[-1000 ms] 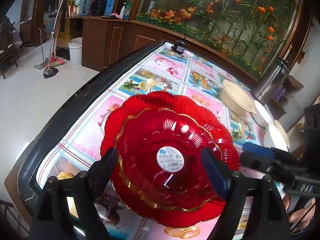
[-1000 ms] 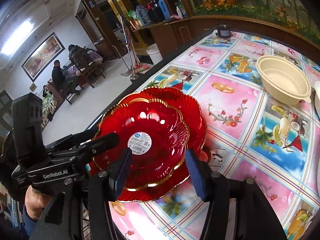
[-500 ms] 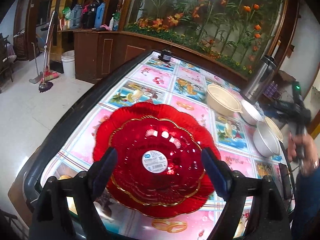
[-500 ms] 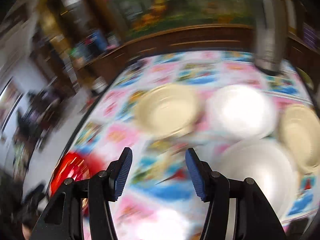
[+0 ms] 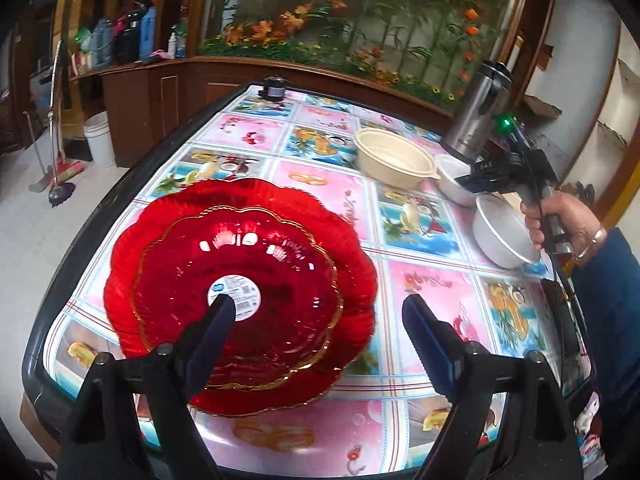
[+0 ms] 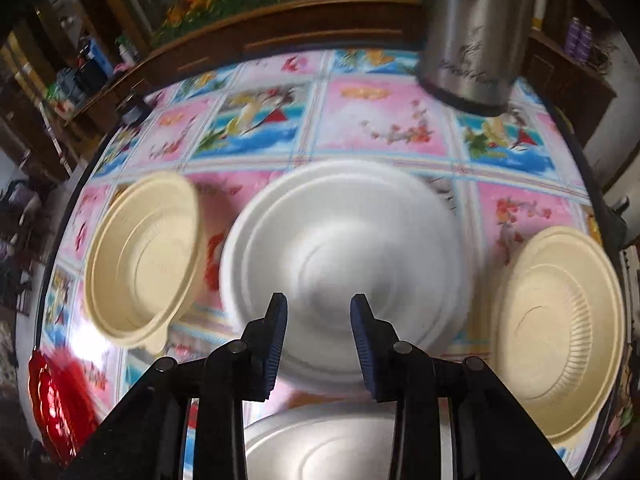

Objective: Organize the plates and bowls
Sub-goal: 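Grasp the white foam plate by its rim with the left tool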

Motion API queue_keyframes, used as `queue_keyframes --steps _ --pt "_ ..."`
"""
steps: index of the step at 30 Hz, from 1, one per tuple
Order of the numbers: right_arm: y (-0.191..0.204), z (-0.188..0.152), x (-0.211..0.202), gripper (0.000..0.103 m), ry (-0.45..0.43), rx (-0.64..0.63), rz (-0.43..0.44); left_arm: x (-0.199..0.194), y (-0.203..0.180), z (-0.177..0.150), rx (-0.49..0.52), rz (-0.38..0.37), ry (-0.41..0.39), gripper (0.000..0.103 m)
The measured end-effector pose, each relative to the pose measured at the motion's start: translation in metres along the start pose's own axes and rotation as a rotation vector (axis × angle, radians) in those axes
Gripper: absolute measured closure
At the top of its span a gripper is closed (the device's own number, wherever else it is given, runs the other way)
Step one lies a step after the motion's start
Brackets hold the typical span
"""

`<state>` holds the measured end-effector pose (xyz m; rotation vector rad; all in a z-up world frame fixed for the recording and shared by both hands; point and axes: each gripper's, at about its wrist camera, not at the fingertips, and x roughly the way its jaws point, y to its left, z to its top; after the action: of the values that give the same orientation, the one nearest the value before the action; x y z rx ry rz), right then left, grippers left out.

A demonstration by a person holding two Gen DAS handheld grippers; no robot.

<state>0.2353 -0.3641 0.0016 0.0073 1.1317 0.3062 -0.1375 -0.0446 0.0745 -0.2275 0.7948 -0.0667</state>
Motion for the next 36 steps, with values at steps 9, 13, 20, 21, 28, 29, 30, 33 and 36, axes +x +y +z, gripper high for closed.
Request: queue_keyframes --steps 9,13,20,21,28,29,30,33,36 --pt "0.101 -0.102 -0.027 0.067 0.146 -0.464 0.147 0.001 -0.009 -0.003 0.012 -0.03 0.007 0.018" --pt "0.133 -0.168 -0.045 0.067 0.193 -0.622 0.199 -0.001 -0.013 -0.004 0.023 -0.044 0.004 0.018" --pt "0.102 -0.218 -0.121 0.063 -0.04 -0.461 0.316 0.003 -0.019 -0.008 0.012 -0.106 0.02 0.018" --pt "0.09 -0.225 -0.132 0.063 -0.09 -0.414 0.325 0.003 -0.021 -0.01 0.01 -0.119 0.024 0.018" --pt "0.052 -0.244 -0.135 0.062 -0.192 -0.2 0.35 0.008 -0.039 -0.021 0.036 -0.151 0.046 0.018" --pt "0.05 -0.246 -0.13 0.062 -0.19 -0.18 0.351 0.009 -0.04 -0.023 0.037 -0.151 0.051 0.019" --pt "0.049 -0.248 -0.126 0.062 -0.186 -0.158 0.362 0.011 -0.043 -0.024 0.041 -0.153 0.058 0.02" --pt "0.052 -0.251 -0.117 0.062 -0.179 -0.135 0.402 0.014 -0.05 -0.029 0.058 -0.154 0.063 0.036" --pt "0.06 -0.248 -0.112 0.062 -0.174 -0.142 0.405 0.019 -0.059 -0.034 0.085 -0.167 0.088 0.045"
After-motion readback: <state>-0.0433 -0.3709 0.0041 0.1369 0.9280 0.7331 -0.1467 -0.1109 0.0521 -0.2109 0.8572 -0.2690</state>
